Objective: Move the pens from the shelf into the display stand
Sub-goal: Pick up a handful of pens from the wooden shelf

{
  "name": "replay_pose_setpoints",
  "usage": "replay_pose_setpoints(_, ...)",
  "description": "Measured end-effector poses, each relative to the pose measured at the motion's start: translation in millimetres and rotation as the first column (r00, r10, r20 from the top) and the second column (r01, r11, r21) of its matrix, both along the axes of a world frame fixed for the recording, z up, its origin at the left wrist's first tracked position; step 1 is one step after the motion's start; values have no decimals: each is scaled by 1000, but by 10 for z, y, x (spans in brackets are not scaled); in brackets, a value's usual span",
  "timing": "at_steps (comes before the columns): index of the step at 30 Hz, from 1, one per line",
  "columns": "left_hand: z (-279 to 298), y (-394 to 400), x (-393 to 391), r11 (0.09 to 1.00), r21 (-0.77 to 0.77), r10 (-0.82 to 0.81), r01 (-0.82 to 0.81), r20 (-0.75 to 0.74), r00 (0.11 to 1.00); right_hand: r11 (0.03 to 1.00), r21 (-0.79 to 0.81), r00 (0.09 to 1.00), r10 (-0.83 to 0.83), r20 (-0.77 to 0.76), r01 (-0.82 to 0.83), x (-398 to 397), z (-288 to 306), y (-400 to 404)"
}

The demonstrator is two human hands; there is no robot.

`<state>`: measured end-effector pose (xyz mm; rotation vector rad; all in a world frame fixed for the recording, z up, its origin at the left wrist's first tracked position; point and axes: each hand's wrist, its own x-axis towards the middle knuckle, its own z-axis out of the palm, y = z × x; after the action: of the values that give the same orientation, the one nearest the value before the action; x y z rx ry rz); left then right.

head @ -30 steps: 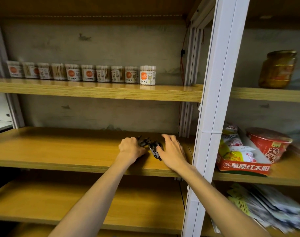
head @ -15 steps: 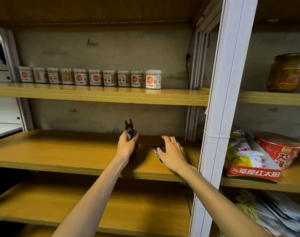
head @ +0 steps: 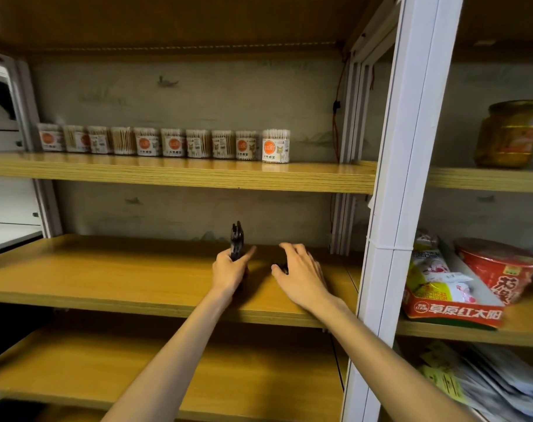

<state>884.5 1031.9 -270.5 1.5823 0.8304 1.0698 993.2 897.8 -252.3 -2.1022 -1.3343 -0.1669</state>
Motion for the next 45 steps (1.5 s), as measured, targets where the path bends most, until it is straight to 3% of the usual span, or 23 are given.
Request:
replay_pose_setpoints(12, 178, -299, -507, 972, 234, 83, -8, -314, 946, 995, 8, 994, 103, 36, -103, -481, 229, -164)
replay_pose_setpoints(20, 313, -654, -1011, 964, 237, 189, -116, -314, 931, 986, 22, 985, 163, 58, -165, -818, 275, -411)
replay_pose_setpoints(27, 413, -1365, -1400, 935, 231, 332, -268, -309, 891, 945, 7, 943, 326, 73, -327, -1012, 332, -872)
replay_pose_setpoints(34, 374, -2470, -2068, 838, 295, 541, -460, -337, 770, 826, 23, 825, 560, 79, -563, -1436, 339, -1513)
replay_pose_setpoints(39, 368, -3234, -2719, 768, 272, 640, -580, -315, 700, 675, 41, 676, 734, 63, -737, -1989, 288, -1978)
replay_pose_setpoints(45, 354, -4255, -3629, 627, 301, 776, -718, -315, 546, 505, 74, 509, 860, 42, -860, -2945, 279, -2493)
